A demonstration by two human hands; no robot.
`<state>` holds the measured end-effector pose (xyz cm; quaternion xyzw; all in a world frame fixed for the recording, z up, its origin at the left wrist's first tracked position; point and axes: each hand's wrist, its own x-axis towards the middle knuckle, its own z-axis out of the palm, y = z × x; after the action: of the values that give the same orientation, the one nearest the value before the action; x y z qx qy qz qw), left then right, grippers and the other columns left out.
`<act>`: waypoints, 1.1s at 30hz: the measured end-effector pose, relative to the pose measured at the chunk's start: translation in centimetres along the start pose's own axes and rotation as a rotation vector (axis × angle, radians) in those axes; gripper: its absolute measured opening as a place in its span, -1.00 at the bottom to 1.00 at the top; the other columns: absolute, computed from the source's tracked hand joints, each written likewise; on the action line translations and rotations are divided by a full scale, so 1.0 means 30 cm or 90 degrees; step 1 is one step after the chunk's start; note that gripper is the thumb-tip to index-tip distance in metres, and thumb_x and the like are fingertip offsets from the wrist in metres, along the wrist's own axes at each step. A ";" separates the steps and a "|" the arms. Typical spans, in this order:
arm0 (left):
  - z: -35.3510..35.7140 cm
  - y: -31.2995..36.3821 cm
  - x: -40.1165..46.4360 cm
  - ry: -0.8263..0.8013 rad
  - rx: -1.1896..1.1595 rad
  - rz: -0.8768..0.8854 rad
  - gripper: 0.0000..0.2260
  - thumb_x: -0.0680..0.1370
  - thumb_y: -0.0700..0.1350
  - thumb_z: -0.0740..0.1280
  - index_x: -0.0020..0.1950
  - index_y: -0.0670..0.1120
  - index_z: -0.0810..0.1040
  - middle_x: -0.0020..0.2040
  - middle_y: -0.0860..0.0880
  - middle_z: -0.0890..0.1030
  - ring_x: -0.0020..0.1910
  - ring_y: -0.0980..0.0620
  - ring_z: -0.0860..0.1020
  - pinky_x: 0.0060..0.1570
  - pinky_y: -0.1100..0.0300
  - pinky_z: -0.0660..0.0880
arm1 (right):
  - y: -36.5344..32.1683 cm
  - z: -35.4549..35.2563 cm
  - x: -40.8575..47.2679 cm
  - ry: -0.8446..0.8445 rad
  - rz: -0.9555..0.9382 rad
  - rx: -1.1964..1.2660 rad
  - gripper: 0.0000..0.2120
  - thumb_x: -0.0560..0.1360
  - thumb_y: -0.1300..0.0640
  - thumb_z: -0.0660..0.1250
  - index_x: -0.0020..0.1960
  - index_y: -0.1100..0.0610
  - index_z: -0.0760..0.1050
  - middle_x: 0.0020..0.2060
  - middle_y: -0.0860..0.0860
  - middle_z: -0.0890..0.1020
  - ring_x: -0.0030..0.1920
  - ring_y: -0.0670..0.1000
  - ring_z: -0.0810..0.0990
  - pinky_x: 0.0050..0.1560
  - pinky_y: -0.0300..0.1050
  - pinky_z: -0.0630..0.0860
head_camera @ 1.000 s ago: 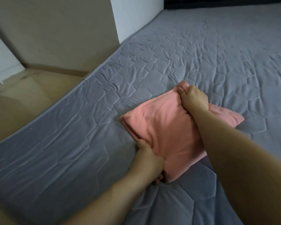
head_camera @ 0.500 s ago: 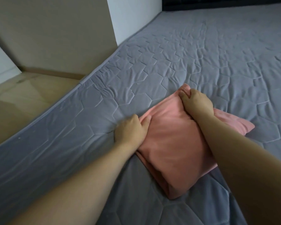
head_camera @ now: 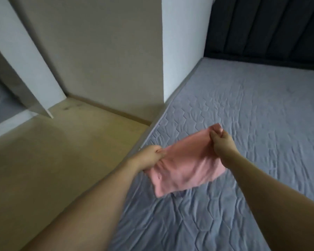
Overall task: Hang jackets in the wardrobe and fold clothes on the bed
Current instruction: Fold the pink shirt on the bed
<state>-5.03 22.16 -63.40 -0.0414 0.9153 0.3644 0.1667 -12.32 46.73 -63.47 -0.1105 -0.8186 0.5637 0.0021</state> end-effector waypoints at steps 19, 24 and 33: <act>-2.277 0.197 -1.442 0.591 0.447 -0.159 -0.86 0.61 -0.13 0.11 -0.14 -0.09 0.32 -0.14 -0.02 0.43 -0.10 -0.13 0.44 -0.09 0.02 0.29 | -2.496 0.847 -0.845 -0.373 -0.225 0.167 -0.78 0.57 0.02 0.16 -0.15 0.11 0.45 -0.26 0.00 0.49 -0.25 0.00 0.44 -0.29 -0.19 0.30; -2.511 -0.039 -1.504 0.634 0.449 -0.185 -0.74 0.51 0.04 0.03 -0.35 0.01 0.29 -0.29 0.05 0.36 -0.16 -0.07 0.43 0.01 0.02 0.34 | -2.653 1.199 -0.905 -0.497 -0.199 0.200 -0.77 0.46 -0.01 0.18 -0.29 0.05 0.49 -0.32 -0.04 0.50 -0.25 0.00 0.41 -0.26 -0.11 0.29; -3.121 -0.469 -1.339 0.725 0.632 -0.377 -0.77 0.61 -0.03 0.07 -0.01 -0.08 0.48 0.04 -0.05 0.52 0.03 -0.05 0.39 0.10 0.03 0.24 | -3.023 1.911 -0.776 -0.590 -0.315 0.207 -0.71 0.61 0.11 0.18 0.17 0.29 0.52 0.02 0.15 0.64 -0.06 0.03 0.54 0.14 0.01 0.47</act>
<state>9.79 -53.73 4.43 -0.3820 0.8658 -0.2204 -0.2364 -13.16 -41.26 2.19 0.3466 -0.6380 0.6551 -0.2090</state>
